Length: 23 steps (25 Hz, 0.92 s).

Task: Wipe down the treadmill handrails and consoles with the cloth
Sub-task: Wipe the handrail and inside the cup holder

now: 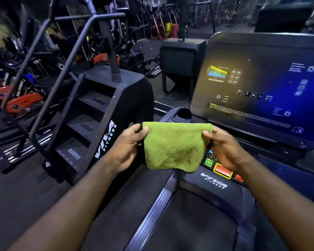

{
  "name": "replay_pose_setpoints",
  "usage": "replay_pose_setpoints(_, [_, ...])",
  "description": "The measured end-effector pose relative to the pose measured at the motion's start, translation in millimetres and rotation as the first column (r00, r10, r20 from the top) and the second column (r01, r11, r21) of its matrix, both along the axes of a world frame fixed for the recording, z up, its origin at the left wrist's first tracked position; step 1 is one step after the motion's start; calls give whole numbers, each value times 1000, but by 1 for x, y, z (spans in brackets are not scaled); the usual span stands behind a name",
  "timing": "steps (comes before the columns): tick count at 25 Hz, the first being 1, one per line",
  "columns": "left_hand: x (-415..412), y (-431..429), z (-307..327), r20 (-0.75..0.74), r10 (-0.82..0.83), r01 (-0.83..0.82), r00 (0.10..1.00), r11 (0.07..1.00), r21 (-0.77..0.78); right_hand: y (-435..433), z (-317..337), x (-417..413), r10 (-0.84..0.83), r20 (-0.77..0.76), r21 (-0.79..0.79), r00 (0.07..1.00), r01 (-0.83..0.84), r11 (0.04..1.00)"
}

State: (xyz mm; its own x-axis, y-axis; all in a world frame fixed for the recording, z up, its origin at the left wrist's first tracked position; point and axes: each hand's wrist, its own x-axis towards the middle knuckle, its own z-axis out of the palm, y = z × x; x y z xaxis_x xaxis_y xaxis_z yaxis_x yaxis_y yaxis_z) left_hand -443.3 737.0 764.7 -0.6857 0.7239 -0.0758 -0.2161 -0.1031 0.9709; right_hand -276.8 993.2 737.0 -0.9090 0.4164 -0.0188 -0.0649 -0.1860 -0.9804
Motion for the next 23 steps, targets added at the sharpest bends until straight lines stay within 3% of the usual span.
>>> replay_pose_setpoints(2, [18,8,-14,138,70,-74,988,997,18,-18,-12,-5,-37,35,-130,999,41,991])
replay_pose_setpoints(4, [25,15,-26,68,141,-138,988,989,-47,-29,-21,-9,-192,78,-93,978,199,976])
replay_pose_setpoints(6, [30,16,-26,-118,187,-198,975,977,-84,-41,-22,-8,-389,17,195,921,379,905])
replay_pose_setpoints(8, [42,19,-24,-375,222,-288,900,949,-129,-70,-21,-1,-530,-151,530,834,521,669])
replay_pose_setpoints(9, [54,21,-22,-473,202,-302,858,943,-144,-93,-17,2,-535,-229,601,813,550,579])
replay_pose_setpoints(10, [67,24,-22,-535,163,-281,829,948,-147,-116,-15,3,-490,-271,629,828,538,561])
replay_pose_setpoints(11, [78,24,-22,-544,131,-240,829,961,-134,-134,-15,4,-430,-295,630,853,512,584])
replay_pose_setpoints(13, [84,20,-22,-464,156,-205,872,977,-56,-151,-20,6,-291,-271,568,917,397,721])
replay_pose_setpoints(15, [73,15,-22,-414,239,-259,878,966,7,-148,-25,11,-170,-238,557,956,278,782])
replay_pose_setpoints(16, [66,12,-21,-405,279,-298,871,954,15,-146,-27,13,-157,-233,550,960,263,793])
replay_pose_setpoints(18, [56,9,-20,-310,320,-312,895,947,76,-146,-31,12,-283,-238,474,929,365,801])
replay_pose_setpoints(20, [53,7,-19,-78,262,-243,962,950,197,-145,-34,9,-445,-152,459,883,461,759])
replay_pose_setpoints(23, [52,6,-12,106,107,-134,989,946,296,-146,-37,16,-307,100,406,946,243,881])
